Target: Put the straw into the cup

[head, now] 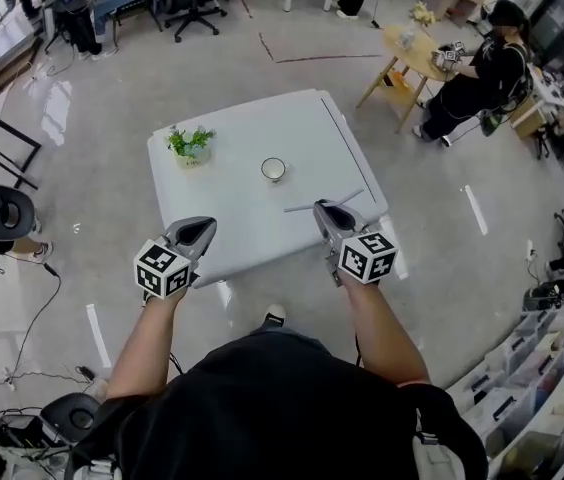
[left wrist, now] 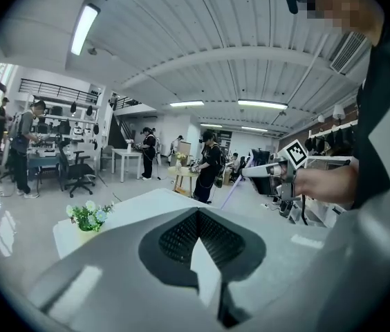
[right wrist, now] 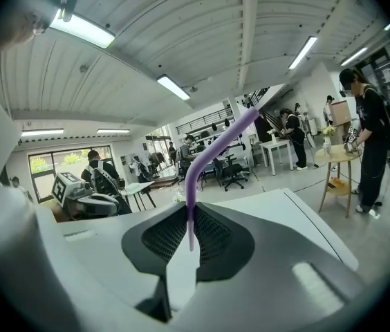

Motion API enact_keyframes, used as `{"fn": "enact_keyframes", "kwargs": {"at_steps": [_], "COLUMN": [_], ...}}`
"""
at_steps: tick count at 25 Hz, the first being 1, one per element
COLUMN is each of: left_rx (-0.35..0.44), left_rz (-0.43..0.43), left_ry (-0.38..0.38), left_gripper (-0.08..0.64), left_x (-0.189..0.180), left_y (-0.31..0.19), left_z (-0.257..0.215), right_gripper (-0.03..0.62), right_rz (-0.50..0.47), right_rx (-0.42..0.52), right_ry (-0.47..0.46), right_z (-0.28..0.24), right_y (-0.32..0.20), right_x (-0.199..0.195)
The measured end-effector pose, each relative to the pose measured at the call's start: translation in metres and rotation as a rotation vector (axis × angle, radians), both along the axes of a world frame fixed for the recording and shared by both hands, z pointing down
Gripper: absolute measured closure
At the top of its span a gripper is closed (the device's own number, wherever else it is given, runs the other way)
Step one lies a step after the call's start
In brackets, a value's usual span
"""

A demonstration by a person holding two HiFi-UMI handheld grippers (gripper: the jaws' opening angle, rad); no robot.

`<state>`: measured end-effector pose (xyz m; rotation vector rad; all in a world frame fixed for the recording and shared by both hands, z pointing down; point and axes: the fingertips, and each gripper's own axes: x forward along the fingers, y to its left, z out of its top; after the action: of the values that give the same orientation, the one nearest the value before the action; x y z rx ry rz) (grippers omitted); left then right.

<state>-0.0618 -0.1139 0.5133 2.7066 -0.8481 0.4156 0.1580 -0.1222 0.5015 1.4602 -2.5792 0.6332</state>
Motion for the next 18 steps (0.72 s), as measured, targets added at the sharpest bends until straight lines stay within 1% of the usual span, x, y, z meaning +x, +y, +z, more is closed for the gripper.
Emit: {"fn": "enact_keyframes", "kwargs": {"at_steps": [9, 18], "left_rx": [-0.007, -0.002], "left_rz": [-0.047, -0.068], "left_ry": [-0.014, -0.024], "left_gripper": [0.560, 0.560], "left_x": [0.005, 0.020], "left_y": [-0.031, -0.047], "left_z": [0.005, 0.002], "right_gripper": [0.529, 0.529], "right_rz": [-0.045, -0.082], "right_rx": [0.003, -0.004], "right_ry": [-0.003, -0.011], "right_z": [0.004, 0.006], "right_y": [-0.044, -0.064], "right_x": [0.008, 0.017]}}
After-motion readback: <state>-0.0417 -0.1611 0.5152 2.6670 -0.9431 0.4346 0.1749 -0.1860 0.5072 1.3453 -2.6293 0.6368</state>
